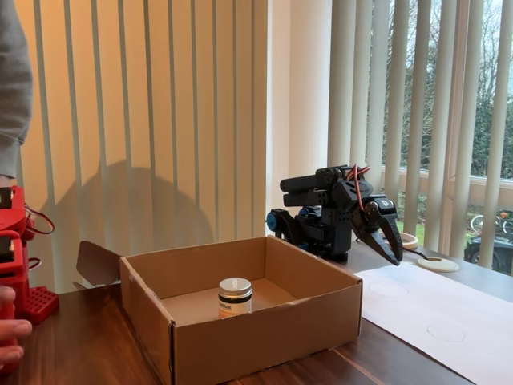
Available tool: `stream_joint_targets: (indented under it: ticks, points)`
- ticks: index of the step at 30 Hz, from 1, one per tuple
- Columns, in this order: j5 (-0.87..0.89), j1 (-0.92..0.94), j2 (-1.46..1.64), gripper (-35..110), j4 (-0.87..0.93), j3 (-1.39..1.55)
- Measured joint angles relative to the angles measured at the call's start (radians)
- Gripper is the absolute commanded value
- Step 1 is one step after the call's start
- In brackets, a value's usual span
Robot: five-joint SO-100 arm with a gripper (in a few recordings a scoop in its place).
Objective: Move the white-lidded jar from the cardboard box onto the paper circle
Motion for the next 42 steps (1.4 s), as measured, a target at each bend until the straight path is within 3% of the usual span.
stream_joint_targets:
  ticks: [8,24,32,42]
  points:
    - [0.000,0.000,0.000,0,0.000,0.000]
    - [-0.006,0.002,0.000,31,-0.002,0.000]
    - [-0.127,0.008,0.000,33,-0.104,-0.003]
    - [-0.267,0.005,0.000,35,-0.084,-0.195]
